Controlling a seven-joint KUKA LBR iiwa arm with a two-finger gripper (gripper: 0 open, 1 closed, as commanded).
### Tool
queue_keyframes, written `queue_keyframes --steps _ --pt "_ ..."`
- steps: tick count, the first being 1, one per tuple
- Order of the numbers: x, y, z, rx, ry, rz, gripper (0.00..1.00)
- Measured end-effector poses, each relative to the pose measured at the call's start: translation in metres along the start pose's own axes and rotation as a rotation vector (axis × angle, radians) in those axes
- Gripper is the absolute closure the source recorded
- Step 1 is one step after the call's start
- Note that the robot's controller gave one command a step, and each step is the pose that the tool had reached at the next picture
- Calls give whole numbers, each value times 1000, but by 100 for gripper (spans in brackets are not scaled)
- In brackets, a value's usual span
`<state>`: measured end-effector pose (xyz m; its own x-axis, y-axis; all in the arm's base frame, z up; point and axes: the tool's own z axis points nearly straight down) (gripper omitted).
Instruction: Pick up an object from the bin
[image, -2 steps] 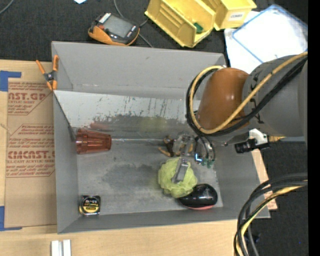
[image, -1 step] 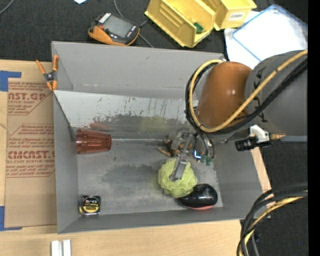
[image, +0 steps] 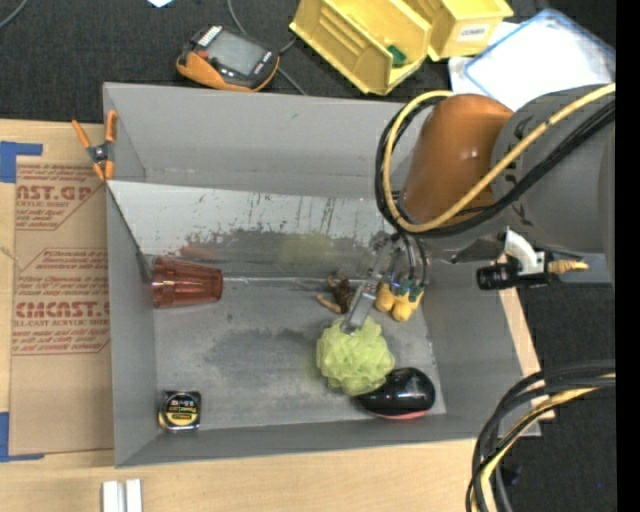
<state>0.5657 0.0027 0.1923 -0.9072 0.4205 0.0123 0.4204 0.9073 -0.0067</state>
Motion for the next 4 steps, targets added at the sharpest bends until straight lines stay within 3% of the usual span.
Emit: queue_keyframes --steps 1,2,3,4 --pt "32 -23 57 -6 -8 -345 0" --pt "-10 -7 66 -3 -5 8 0" --pt "24 -49 98 -5 -10 -483 0" --pt "-16 -19 90 1 9 -177 0"
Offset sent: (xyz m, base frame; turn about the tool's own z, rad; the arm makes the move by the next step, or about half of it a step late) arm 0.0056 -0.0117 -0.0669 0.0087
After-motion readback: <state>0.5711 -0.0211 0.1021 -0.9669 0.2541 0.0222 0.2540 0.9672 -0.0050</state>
